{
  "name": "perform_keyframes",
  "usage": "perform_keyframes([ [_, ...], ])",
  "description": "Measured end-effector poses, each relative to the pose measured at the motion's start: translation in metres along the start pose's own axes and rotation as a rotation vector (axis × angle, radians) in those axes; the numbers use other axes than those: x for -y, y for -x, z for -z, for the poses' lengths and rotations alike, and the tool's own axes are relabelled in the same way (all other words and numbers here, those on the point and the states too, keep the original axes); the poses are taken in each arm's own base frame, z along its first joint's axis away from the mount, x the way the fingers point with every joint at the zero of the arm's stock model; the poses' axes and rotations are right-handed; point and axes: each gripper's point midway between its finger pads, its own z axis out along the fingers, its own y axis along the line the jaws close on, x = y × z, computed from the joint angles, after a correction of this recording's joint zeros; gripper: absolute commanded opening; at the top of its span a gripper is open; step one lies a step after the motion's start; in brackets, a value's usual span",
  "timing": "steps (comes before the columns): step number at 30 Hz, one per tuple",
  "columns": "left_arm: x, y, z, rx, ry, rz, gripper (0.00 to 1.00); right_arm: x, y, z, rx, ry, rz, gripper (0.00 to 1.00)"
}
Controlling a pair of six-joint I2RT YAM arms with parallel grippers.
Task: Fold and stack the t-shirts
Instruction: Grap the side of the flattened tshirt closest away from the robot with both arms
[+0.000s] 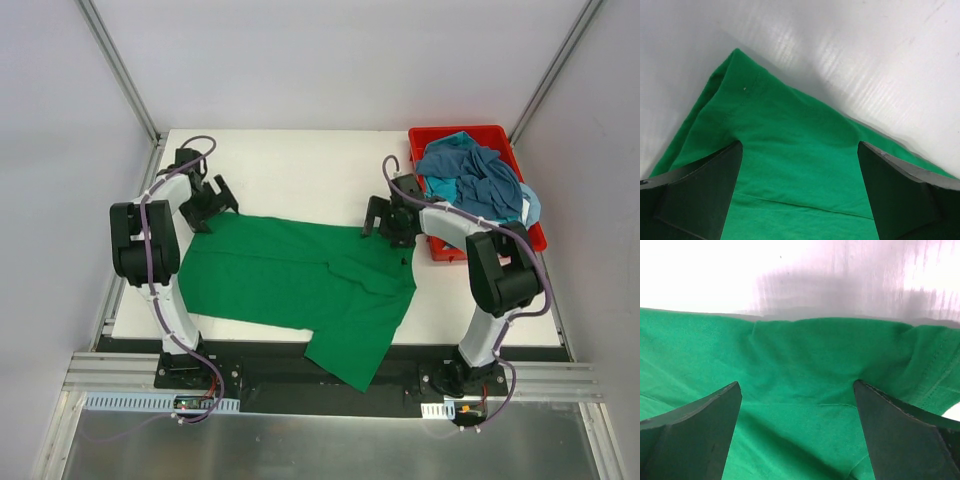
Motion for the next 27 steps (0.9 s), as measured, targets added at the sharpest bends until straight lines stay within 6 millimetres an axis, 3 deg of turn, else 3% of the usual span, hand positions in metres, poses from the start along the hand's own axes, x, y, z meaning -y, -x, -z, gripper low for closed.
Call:
perform_keyframes([
  [9, -0.027, 0.018, 0.003, 0.023, 0.026, 0.09, 0.99, -0.004, 0.044, -0.019, 0.018, 0.031, -0.019, 0.98],
  [14, -0.023, 0.025, 0.0, 0.021, 0.026, 0.102, 0.99, -0.011, 0.079, -0.034, 0.032, 0.034, 0.002, 0.98],
  [20, -0.014, 0.049, -0.008, 0.042, 0.018, 0.104, 0.99, -0.02, 0.124, -0.054, 0.07, 0.048, 0.033, 0.98],
  [27, -0.009, 0.078, -0.004, 0.094, 0.04, 0.087, 0.99, -0.026, 0.148, -0.045, 0.105, 0.064, 0.143, 0.96],
])
